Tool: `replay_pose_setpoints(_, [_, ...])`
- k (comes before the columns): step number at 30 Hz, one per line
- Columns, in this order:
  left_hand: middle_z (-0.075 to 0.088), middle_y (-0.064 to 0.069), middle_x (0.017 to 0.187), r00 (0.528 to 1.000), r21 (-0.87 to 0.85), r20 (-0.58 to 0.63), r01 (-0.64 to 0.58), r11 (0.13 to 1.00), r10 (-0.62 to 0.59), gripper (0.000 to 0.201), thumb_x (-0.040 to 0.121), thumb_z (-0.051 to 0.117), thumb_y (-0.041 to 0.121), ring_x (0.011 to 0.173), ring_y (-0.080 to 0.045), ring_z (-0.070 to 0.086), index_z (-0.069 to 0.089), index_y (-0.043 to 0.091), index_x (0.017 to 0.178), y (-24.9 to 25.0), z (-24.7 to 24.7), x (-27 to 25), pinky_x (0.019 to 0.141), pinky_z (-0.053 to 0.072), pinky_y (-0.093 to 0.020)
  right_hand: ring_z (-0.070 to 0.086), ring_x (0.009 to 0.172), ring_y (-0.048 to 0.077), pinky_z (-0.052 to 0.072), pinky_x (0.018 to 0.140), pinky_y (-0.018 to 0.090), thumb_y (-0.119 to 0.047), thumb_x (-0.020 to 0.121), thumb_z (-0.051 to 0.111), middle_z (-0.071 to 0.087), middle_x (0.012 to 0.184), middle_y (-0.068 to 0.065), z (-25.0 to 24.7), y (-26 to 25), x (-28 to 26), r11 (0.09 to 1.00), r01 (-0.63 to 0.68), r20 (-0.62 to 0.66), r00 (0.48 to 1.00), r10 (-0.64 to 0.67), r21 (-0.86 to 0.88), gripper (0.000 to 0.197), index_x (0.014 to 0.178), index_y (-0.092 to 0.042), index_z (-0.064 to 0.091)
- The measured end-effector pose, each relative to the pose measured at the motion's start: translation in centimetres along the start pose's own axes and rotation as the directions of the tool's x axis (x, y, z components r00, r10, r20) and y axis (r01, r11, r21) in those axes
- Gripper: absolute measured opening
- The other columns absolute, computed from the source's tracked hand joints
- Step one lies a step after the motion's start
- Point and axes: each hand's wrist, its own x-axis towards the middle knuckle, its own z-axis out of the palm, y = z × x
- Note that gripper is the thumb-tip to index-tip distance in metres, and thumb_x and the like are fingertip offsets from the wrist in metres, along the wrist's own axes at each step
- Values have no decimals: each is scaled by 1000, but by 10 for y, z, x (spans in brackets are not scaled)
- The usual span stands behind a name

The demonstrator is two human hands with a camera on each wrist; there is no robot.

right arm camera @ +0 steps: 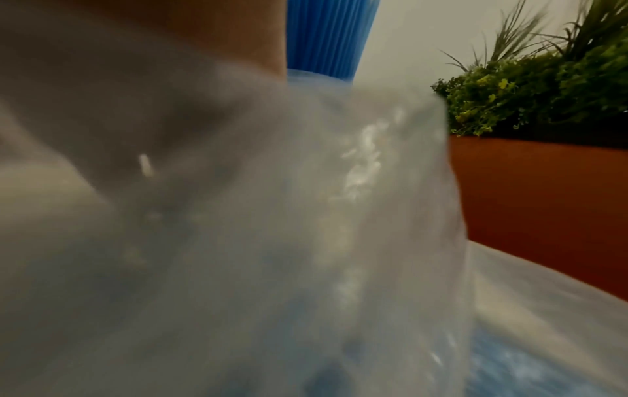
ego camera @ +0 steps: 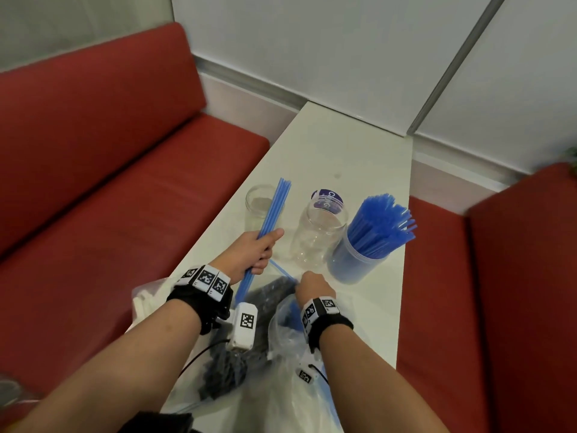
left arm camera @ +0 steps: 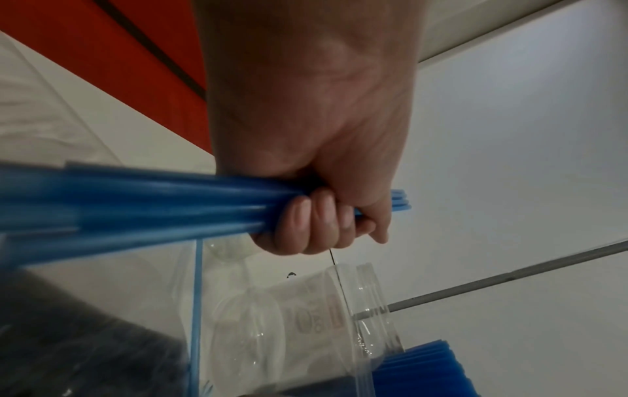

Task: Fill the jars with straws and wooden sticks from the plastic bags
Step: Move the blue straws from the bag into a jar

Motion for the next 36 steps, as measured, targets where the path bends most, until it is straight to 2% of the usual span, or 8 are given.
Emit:
replay_pose_setpoints(8, [33, 5, 53, 992, -47, -117, -61, 997, 55, 46, 86, 66, 56, 41, -11, 28, 44, 19, 71, 3, 0, -14, 39, 25, -23, 64, 102, 34, 47, 77, 35, -18, 99, 49, 66, 112, 12, -14, -13, -16, 970, -63, -67, 994, 81, 236, 20, 109, -11, 65])
replay_pose_setpoints(14, [33, 7, 52, 939, -119, -297, -219, 968, 176, 35, 89, 66, 47, 42, -11, 28, 48, 18, 80, 24, 35, -26, 41, 25, -24, 64, 100, 33, 45, 77, 32, -18, 98, 54, 69, 109, 20, -33, -11, -50, 824, 0, -115, 990, 78, 566, 12, 92, -9, 58])
replay_pose_setpoints(17, [31, 4, 54, 933, -93, -296, -241, 966, 204, 35, 89, 68, 45, 43, -12, 27, 47, 17, 87, 28, 50, -29, 41, 25, -24, 66, 87, 31, 52, 80, 39, -19, 97, 59, 70, 91, 16, -40, -4, -63, 720, 57, -155, 985, 71, 692, 12, 86, -13, 59])
replay_pose_setpoints(23, [39, 1, 54, 961, 223, -135, -207, 953, 240, 37, 90, 64, 44, 39, -14, 33, 60, 11, 74, 37, 76, -34, 42, 29, -23, 44, 42, 3, 37, 45, 15, -25, 94, 70, 54, 52, -7, -67, 13, -96, 636, 225, -63, 962, -267, 738, 15, 82, -17, 65])
replay_pose_setpoints(26, [45, -3, 55, 971, 301, -70, -200, 932, 231, 36, 93, 60, 37, 46, -19, 40, 52, 14, 68, 48, 87, -38, 48, 34, -27, 57, 65, 8, 48, 59, 22, -50, 91, 69, 68, 85, -1, -91, 29, -106, 552, 173, -75, 978, -196, 815, 41, 116, -18, 66])
replay_pose_setpoints(28, [46, -7, 60, 970, 249, 179, -208, 946, 166, 33, 95, 58, 34, 47, -18, 41, 52, 13, 70, 54, 97, -46, 49, 35, -29, 65, 85, 19, 54, 79, 36, -56, 90, 67, 69, 104, 8, -112, 37, -108, 363, 173, -137, 983, -123, 916, 59, 131, -14, 58])
replay_pose_setpoints(32, [45, -7, 56, 800, 236, 600, -168, 957, -7, 36, 94, 60, 29, 46, -20, 45, 54, 19, 59, 61, 125, -63, 46, 41, -27, 73, 90, 23, 60, 85, 36, -36, 98, 64, 74, 104, 15, -155, 44, -115, 80, 213, -189, 953, -238, 974, 33, 108, -6, 69])
replay_pose_setpoints(36, [33, 2, 53, 767, 241, 636, -94, 966, -84, 39, 94, 57, 48, 39, -12, 30, 46, 19, 69, 66, 129, -62, 41, 28, -22, 71, 79, 28, 60, 86, 41, -26, 104, 54, 65, 72, 11, -185, 49, -125, -120, 324, -343, 912, -226, 939, 36, 74, -9, 64])
